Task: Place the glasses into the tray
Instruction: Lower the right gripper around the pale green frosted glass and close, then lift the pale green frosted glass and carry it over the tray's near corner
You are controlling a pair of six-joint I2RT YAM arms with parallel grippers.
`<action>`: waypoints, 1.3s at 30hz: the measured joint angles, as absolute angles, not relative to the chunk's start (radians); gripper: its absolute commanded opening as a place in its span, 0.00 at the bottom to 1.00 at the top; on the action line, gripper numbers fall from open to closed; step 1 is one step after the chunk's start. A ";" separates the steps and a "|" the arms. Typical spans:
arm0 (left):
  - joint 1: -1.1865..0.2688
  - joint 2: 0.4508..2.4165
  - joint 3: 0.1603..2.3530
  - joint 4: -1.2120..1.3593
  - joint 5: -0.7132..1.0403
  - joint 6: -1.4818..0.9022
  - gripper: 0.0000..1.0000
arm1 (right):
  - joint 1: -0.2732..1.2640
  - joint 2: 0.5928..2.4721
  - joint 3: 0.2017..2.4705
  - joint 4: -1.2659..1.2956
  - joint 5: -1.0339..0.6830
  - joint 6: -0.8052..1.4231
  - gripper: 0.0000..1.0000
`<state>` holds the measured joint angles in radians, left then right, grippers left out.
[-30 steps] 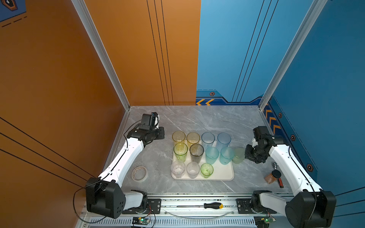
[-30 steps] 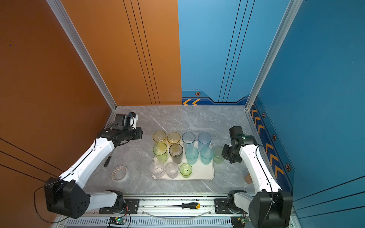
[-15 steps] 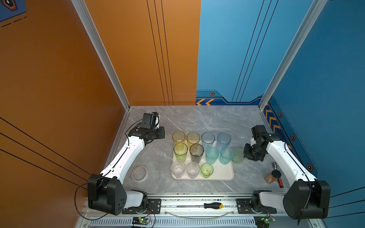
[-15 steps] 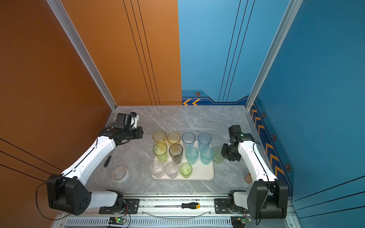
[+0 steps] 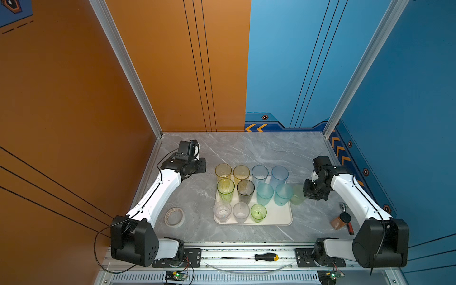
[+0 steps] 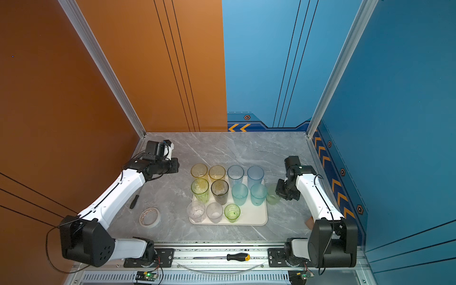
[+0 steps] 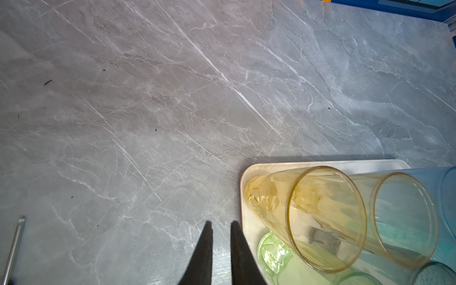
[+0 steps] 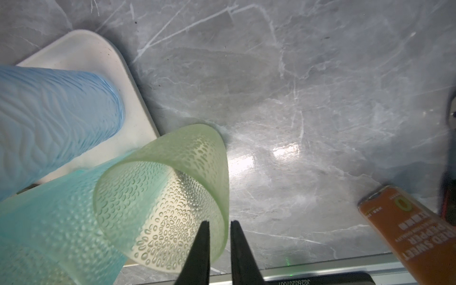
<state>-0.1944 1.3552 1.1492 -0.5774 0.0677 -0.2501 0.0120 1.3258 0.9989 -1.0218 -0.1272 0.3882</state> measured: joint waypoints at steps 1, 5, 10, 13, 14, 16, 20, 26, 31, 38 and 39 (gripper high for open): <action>-0.194 1.355 1.152 -0.578 0.068 -0.250 0.16 | 0.012 1.326 0.999 -1.019 -0.127 0.388 0.12; -0.194 1.355 1.158 -0.577 0.068 -0.250 0.16 | 0.012 1.330 0.999 -1.017 -0.126 0.381 0.09; -0.194 1.355 1.158 -0.577 0.068 -0.250 0.16 | 0.012 1.333 0.999 -1.016 -0.119 0.377 0.05; -0.194 1.355 1.158 -0.577 0.068 -0.250 0.16 | 0.012 1.333 0.999 -1.016 -0.108 0.373 0.02; -0.194 1.355 1.158 -0.577 0.068 -0.250 0.16 | 0.012 1.333 0.999 -1.016 -0.106 0.371 0.02; -0.194 1.355 1.158 -0.577 0.068 -0.250 0.16 | 0.012 1.333 0.999 -1.017 -0.101 0.370 0.00; -0.194 1.355 1.158 -0.577 0.068 -0.250 0.16 | 0.012 1.327 0.999 -1.020 -0.087 0.370 0.00; -0.194 1.355 1.158 -0.577 0.068 -0.250 0.16 | 0.009 1.285 1.006 -1.052 -0.045 0.369 0.00; -0.194 1.355 1.158 -0.577 0.068 -0.250 0.16 | -0.006 1.232 1.040 -1.101 -0.011 0.363 0.00; -0.194 1.354 1.158 -0.577 0.068 -0.250 0.16 | -0.019 1.159 1.086 -1.185 0.012 0.361 0.00; -0.194 1.353 1.158 -0.577 0.068 -0.250 0.16 | -0.019 1.149 1.098 -1.203 0.012 0.358 0.00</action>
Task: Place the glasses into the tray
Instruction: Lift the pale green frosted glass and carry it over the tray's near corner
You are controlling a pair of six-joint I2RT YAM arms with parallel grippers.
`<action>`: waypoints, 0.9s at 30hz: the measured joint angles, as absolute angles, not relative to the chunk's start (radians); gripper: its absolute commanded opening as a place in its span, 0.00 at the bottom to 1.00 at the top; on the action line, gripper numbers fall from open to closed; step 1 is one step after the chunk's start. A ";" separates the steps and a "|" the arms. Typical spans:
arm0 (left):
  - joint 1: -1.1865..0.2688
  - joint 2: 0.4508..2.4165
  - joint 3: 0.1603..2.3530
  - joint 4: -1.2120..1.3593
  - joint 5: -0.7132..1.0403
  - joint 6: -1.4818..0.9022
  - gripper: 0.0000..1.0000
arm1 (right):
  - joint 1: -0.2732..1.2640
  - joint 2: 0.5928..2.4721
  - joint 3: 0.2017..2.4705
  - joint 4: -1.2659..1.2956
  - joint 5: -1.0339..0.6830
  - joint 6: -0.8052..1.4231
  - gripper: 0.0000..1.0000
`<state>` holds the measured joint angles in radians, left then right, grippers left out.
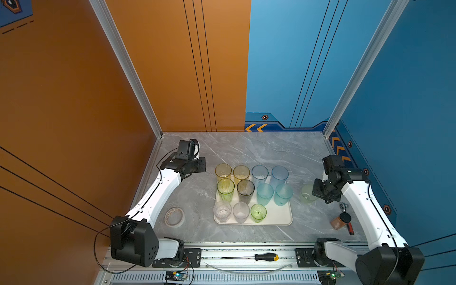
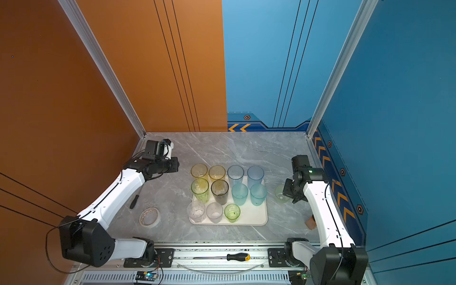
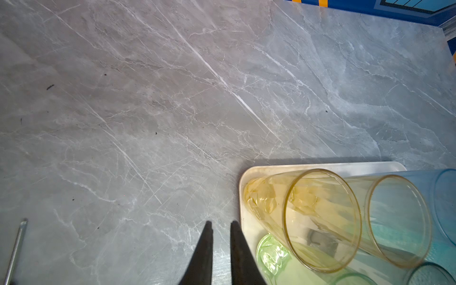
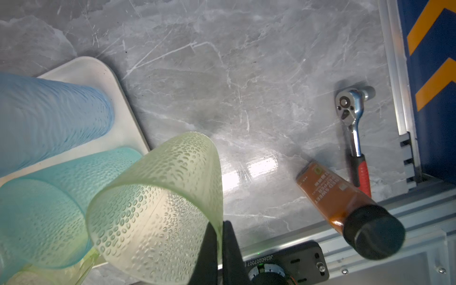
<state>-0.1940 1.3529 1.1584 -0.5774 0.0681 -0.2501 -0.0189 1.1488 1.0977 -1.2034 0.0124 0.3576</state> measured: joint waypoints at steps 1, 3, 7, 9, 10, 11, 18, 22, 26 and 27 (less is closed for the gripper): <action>-0.194 1.352 1.158 -0.577 0.068 -0.250 0.16 | -0.019 1.140 1.107 -1.219 0.012 0.355 0.00; -0.192 1.350 1.158 -0.577 0.068 -0.250 0.16 | -0.019 1.114 1.124 -1.259 0.012 0.353 0.00; -0.192 1.348 1.158 -0.577 0.068 -0.250 0.16 | -0.010 1.054 1.145 -1.340 0.004 0.347 0.00; -0.192 1.348 1.158 -0.577 0.068 -0.250 0.16 | 0.006 1.025 1.157 -1.382 0.004 0.347 0.00; -0.192 1.348 1.158 -0.577 0.068 -0.250 0.16 | 0.015 1.015 1.163 -1.398 0.004 0.348 0.00; -0.192 1.348 1.158 -0.577 0.068 -0.250 0.16 | 0.027 1.007 1.169 -1.414 0.004 0.348 0.00; -0.192 1.348 1.158 -0.577 0.068 -0.250 0.16 | 0.168 0.989 1.190 -1.496 0.004 0.382 0.00; -0.192 1.348 1.158 -0.577 0.068 -0.250 0.16 | 0.286 0.984 1.188 -1.511 0.005 0.431 0.00; -0.192 1.348 1.158 -0.577 0.068 -0.250 0.16 | 0.389 0.985 1.162 -1.499 0.004 0.493 0.00; -0.192 1.348 1.158 -0.577 0.068 -0.250 0.16 | 0.407 0.986 1.156 -1.493 0.004 0.504 0.00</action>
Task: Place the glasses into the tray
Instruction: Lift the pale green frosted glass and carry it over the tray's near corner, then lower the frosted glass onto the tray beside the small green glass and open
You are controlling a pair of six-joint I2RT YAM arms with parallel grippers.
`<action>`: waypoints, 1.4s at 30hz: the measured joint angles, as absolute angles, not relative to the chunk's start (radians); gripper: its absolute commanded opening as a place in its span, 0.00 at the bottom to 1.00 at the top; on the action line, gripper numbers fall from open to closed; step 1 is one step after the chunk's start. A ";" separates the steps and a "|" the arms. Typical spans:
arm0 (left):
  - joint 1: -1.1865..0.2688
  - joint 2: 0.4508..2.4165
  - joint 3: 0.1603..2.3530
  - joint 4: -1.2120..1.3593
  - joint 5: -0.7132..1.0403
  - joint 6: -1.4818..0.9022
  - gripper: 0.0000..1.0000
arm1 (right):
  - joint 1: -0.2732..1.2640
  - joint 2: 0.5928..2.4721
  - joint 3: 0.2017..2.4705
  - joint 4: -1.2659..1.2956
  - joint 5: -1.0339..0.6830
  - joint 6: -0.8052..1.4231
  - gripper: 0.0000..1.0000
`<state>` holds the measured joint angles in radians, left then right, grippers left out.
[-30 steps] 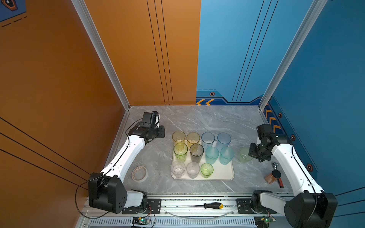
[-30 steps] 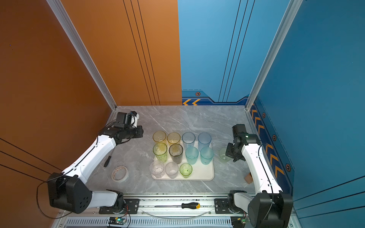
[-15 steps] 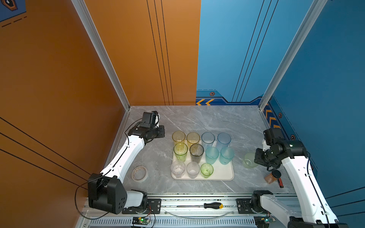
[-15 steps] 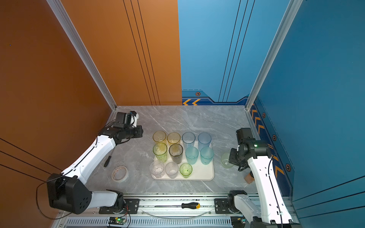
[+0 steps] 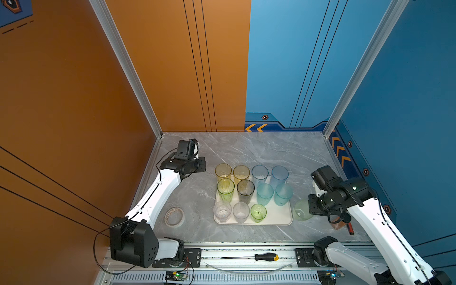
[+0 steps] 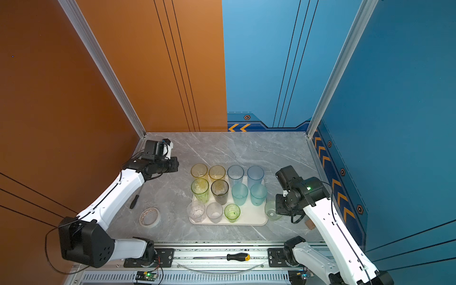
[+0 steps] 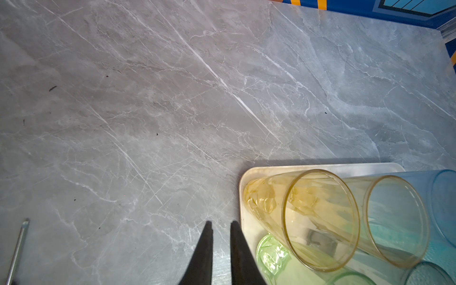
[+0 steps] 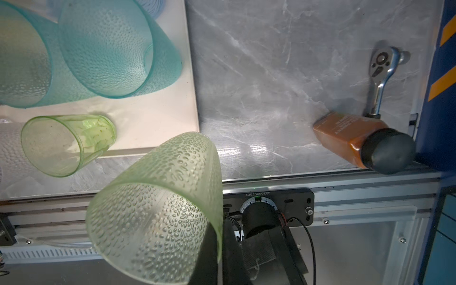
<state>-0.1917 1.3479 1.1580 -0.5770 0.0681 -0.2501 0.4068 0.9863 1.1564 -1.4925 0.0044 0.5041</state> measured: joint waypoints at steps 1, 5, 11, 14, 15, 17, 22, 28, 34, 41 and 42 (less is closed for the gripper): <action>-0.192 1.348 1.158 -0.577 0.068 -0.250 0.16 | 0.429 0.991 1.148 -1.482 0.004 0.519 0.00; -0.192 1.346 1.158 -0.577 0.068 -0.250 0.16 | 0.505 1.026 1.127 -1.430 0.003 0.561 0.00; -0.192 1.340 1.156 -0.577 0.068 -0.250 0.16 | 0.575 1.109 1.117 -1.342 0.001 0.593 0.00; -0.192 1.338 1.153 -0.577 0.068 -0.250 0.16 | 0.593 1.142 1.110 -1.298 0.000 0.599 0.00; -0.192 1.338 1.153 -0.577 0.068 -0.250 0.16 | 0.598 1.151 1.106 -1.284 -0.003 0.601 0.00; -0.192 1.337 1.153 -0.577 0.068 -0.250 0.16 | 0.610 1.171 1.093 -1.254 -0.011 0.604 0.00; -0.192 1.337 1.153 -0.577 0.068 -0.250 0.16 | 0.630 1.205 1.058 -1.195 -0.033 0.604 0.00; -0.192 1.337 1.153 -0.577 0.068 -0.250 0.16 | 0.630 1.209 1.010 -1.146 -0.051 0.607 0.00; -0.192 1.337 1.153 -0.578 0.068 -0.250 0.16 | 0.630 1.227 0.985 -1.119 -0.054 0.607 0.00; -0.192 1.337 1.153 -0.581 0.068 -0.250 0.16 | 0.627 1.234 0.984 -1.106 -0.054 0.607 0.00; -0.192 1.337 1.153 -0.581 0.068 -0.250 0.16 | 0.625 1.236 0.984 -1.106 -0.054 0.606 0.00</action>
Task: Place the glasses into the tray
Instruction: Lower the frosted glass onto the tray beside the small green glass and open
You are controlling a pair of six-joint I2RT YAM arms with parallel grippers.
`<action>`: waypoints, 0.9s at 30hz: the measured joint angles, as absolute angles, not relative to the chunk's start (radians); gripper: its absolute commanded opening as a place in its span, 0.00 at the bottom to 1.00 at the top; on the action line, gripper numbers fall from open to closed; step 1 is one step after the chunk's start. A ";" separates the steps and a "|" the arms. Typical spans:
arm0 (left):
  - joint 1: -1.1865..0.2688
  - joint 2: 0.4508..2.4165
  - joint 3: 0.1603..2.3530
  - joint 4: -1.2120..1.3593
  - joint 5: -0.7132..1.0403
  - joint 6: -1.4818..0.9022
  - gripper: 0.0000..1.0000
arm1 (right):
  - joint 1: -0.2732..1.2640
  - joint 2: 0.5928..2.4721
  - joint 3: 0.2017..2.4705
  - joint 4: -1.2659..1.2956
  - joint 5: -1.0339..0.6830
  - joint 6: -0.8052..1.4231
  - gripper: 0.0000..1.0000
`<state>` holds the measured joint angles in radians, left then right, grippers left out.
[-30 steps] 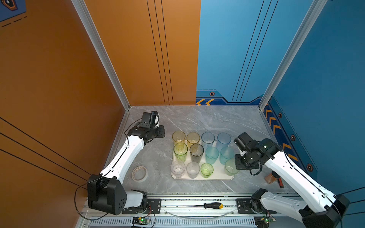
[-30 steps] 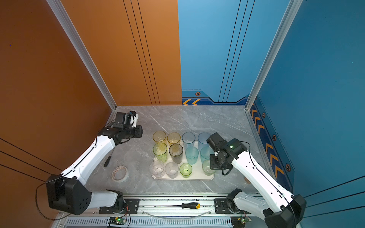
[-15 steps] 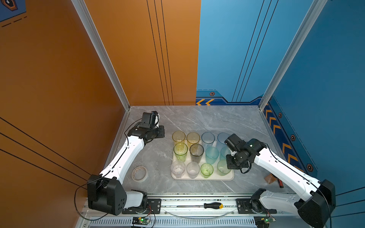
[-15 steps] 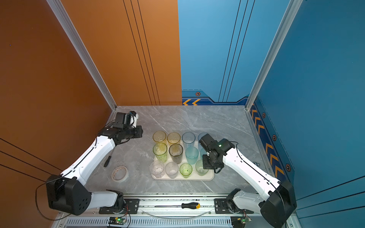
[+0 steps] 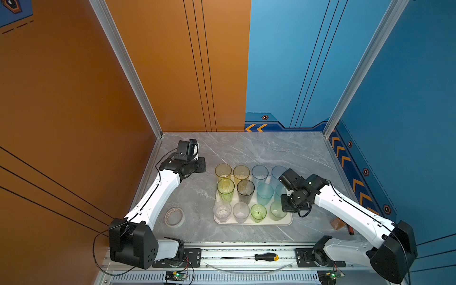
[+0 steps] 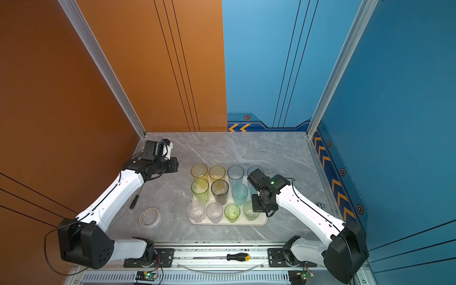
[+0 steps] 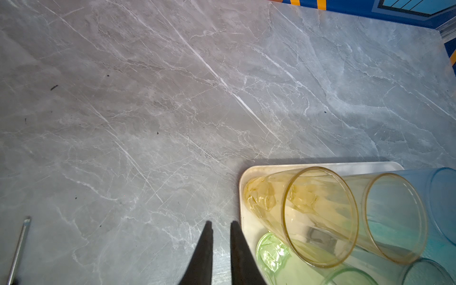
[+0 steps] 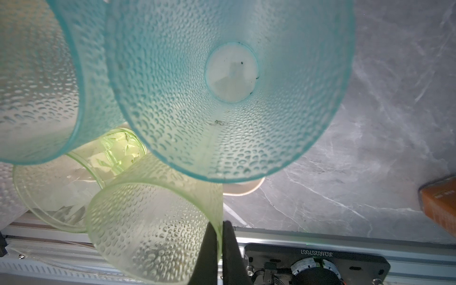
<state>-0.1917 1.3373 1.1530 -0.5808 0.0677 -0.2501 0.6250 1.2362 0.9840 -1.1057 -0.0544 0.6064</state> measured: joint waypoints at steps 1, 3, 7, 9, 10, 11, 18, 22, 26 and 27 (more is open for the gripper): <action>-0.192 1.337 1.153 -0.581 0.068 -0.250 0.16 | 0.622 1.240 0.983 -1.106 -0.056 0.604 0.00; -0.192 1.337 1.153 -0.582 0.068 -0.250 0.16 | 0.618 1.242 0.979 -1.104 -0.057 0.603 0.00; -0.192 1.337 1.153 -0.588 0.068 -0.250 0.16 | 0.615 1.244 0.963 -1.089 -0.060 0.603 0.00; -0.192 1.337 1.153 -0.591 0.068 -0.250 0.16 | 0.614 1.248 0.958 -1.085 -0.064 0.603 0.00; -0.192 1.337 1.153 -0.593 0.068 -0.250 0.16 | 0.613 1.249 0.957 -1.082 -0.067 0.603 0.00; -0.192 1.337 1.153 -0.595 0.068 -0.250 0.16 | 0.611 1.249 0.957 -1.079 -0.069 0.602 0.00; -0.193 1.338 1.153 -0.596 0.067 -0.250 0.16 | 0.602 1.249 0.954 -1.077 -0.076 0.600 0.00; -0.196 1.338 1.153 -0.596 0.067 -0.250 0.16 | 0.599 1.249 0.953 -1.076 -0.078 0.599 0.00; -0.197 1.338 1.153 -0.596 0.063 -0.250 0.16 | 0.596 1.249 0.953 -1.076 -0.080 0.599 0.03; -0.197 1.338 1.153 -0.596 0.063 -0.250 0.16 | 0.596 1.249 0.953 -1.076 -0.080 0.599 0.03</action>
<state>-0.1974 1.3384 1.1530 -0.5961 0.0628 -0.2501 0.5961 1.2488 0.9531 -1.0763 -0.0795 0.5995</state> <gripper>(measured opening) 0.162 0.048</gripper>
